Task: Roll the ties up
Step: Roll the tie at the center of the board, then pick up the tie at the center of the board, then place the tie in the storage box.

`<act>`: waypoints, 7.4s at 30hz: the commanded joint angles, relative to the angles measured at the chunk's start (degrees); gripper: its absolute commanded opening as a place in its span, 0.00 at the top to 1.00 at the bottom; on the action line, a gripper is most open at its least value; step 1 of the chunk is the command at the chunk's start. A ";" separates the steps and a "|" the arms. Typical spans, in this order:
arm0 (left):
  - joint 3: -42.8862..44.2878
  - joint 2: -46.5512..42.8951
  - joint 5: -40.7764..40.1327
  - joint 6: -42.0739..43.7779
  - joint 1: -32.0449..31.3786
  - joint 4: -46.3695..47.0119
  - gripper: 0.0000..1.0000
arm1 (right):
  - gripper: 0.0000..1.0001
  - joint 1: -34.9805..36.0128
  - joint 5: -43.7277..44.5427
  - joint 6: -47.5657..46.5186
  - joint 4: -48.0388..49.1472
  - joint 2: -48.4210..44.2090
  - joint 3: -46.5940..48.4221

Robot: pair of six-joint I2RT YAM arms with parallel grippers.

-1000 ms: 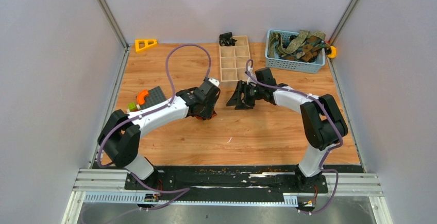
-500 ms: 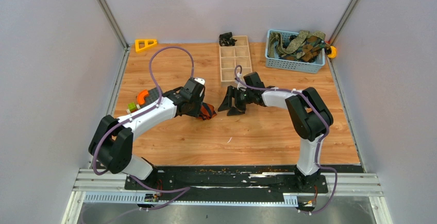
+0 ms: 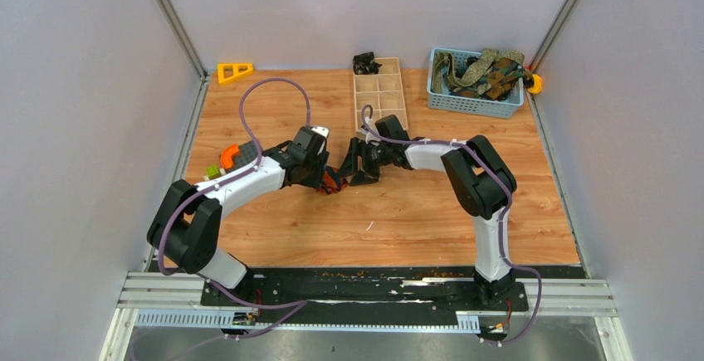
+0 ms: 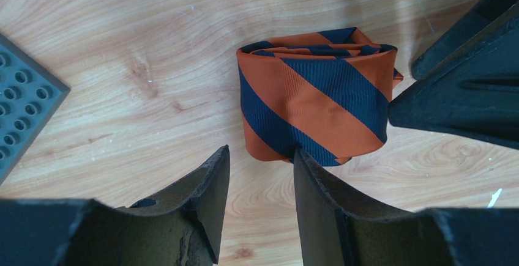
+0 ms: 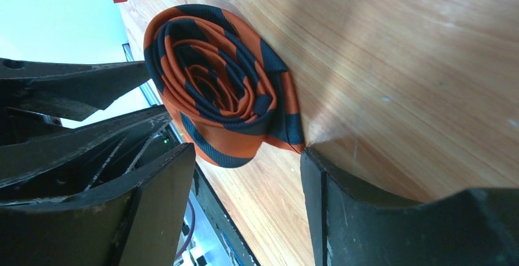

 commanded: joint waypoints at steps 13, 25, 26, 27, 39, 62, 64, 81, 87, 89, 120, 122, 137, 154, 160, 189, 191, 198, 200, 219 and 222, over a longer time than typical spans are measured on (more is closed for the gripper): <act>-1.77 2.59 1.83 0.07 0.78 4.88 0.51 | 0.45 2.66 -0.90 2.39 2.87 4.17 4.37; -1.81 2.77 2.07 0.08 0.89 5.10 0.52 | 0.52 3.57 -1.07 2.77 2.53 6.15 6.66; -1.85 2.80 2.11 0.07 0.86 5.12 0.52 | 0.52 3.66 -1.07 2.76 2.40 6.20 6.78; -1.86 2.78 2.15 0.03 0.85 5.22 0.52 | 0.54 3.82 -1.07 2.75 2.39 6.23 6.78; -2.20 -2.19 3.02 -0.97 0.98 2.53 0.44 | 0.79 3.67 -0.54 2.59 -0.08 6.33 7.96; 1.48 -16.40 -1.90 -2.25 0.93 -12.51 0.36 | 0.97 0.85 -3.16 3.93 -2.28 3.97 11.57; 1.97 -17.43 -2.62 -1.90 0.94 -13.87 0.36 | 0.98 0.44 -3.63 4.16 -2.34 3.96 11.95; 2.70 -24.23 -7.10 1.48 0.93 -20.05 0.35 | 1.00 -3.40 -6.78 5.48 -3.41 2.65 17.05; 0.09 -28.34 -8.49 2.62 0.98 -19.43 0.15 | 1.00 -7.14 -6.62 4.55 -6.73 2.46 22.61; -0.46 -29.66 -9.22 2.62 0.94 -19.36 0.01 | 1.00 -8.75 -6.53 4.37 -7.73 2.82 24.40; -8.31 -46.77 -14.06 -4.44 0.85 -18.96 0.00 | 1.00 -25.33 7.26 -4.35 -28.56 21.80 68.54; -8.40 -46.66 -14.15 -4.20 0.89 -18.78 0.00 | 1.00 -25.62 7.28 -4.61 -28.90 21.91 68.44; -8.97 -46.99 -14.24 -3.53 0.93 -18.07 0.00 | 1.00 -23.09 6.33 -14.64 -38.13 10.47 51.42; -9.46 -48.61 -14.29 -3.38 0.90 -17.88 0.00 | 1.00 -20.60 5.05 -22.94 -51.75 10.37 55.60; -9.50 -48.59 -14.17 -3.35 0.86 -17.75 0.00 | 1.00 -20.28 5.47 -25.34 -55.98 12.40 56.83; -10.09 -49.20 -14.21 -2.94 0.94 -17.26 0.00 | 0.94 -16.55 11.95 -22.87 -58.68 27.81 72.08; -10.12 -49.18 -14.29 -2.91 0.89 -17.26 0.00 | 0.88 -16.31 11.75 -22.93 -58.06 28.34 72.03; -10.11 -49.01 -14.50 -2.79 0.89 -17.24 0.00 | 0.76 -15.12 13.16 -24.32 -56.97 28.01 69.44; -10.12 -48.86 -14.46 -2.82 0.94 -17.29 0.00 | 0.74 -15.06 14.48 -24.78 -56.55 26.87 68.68; -10.01 -47.99 -14.53 -2.81 0.93 -17.41 0.00 | 0.37 -11.08 23.66 -26.70 -47.38 9.65 62.16; -10.03 -48.13 -14.53 -2.83 0.93 -17.42 0.00 | 0.51 -9.19 25.37 -26.10 -42.38 7.80 58.28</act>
